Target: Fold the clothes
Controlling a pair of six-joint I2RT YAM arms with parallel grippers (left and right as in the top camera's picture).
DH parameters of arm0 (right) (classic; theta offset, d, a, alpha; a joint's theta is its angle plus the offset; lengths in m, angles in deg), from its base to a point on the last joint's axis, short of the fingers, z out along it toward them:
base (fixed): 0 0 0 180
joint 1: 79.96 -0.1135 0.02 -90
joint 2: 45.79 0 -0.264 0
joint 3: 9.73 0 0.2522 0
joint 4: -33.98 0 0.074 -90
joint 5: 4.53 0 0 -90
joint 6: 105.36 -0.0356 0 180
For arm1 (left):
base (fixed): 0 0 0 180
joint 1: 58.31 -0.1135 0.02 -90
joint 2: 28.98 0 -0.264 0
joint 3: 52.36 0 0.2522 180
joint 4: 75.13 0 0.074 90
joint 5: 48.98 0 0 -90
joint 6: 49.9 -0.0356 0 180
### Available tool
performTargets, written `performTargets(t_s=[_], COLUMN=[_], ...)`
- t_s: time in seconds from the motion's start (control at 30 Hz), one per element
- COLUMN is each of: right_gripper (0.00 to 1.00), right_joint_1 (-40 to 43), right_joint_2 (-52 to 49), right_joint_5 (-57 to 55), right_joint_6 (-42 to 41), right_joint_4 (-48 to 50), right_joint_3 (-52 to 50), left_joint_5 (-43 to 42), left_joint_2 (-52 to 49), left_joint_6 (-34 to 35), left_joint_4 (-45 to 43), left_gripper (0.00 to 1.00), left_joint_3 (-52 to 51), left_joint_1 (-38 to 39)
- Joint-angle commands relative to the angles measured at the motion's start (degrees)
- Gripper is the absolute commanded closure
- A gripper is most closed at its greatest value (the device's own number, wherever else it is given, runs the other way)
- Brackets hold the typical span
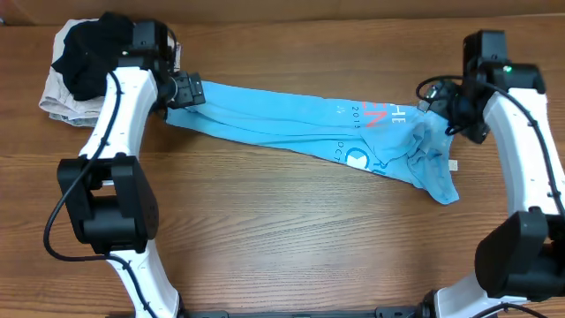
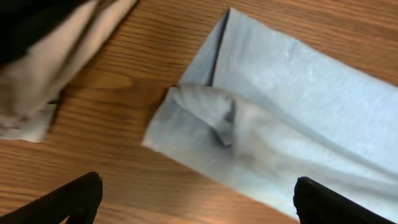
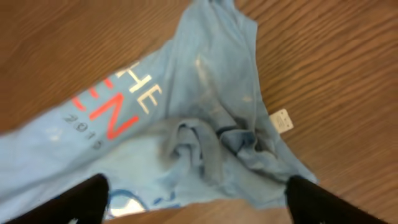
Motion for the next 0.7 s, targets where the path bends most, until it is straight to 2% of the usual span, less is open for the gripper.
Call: performTargets(t_s=[0.0, 0.2, 0.37, 0.67], right_gripper=[0.0, 0.0, 0.0, 0.0], right_joint_1=[0.5, 0.5, 0.5, 0.5], right_joint_2=[2.4, 2.4, 2.4, 2.4], right_joint_5=[0.2, 0.5, 0.9, 1.7], right_joint_6=[2.4, 2.6, 2.6, 2.6], right_joint_4=[-1.7, -3.9, -4.9, -4.9], right_joint_3=[3.3, 3.0, 3.0, 3.0], left_joint_5=[-3.0, -10.2, -11.6, -11.7], left_joint_2=[-0.3, -4.4, -8.1, -12.0], left_joint_6=[-7.2, -18.5, -24.7, -27.4], left_joint_4=[0.5, -2.3, -5.2, -11.4], left_gripper=[0.0, 0.0, 0.0, 0.0], left_joint_3=[1.2, 1.2, 1.2, 1.2], left_joint_1=[-1.6, -2.0, -1.8, -1.9])
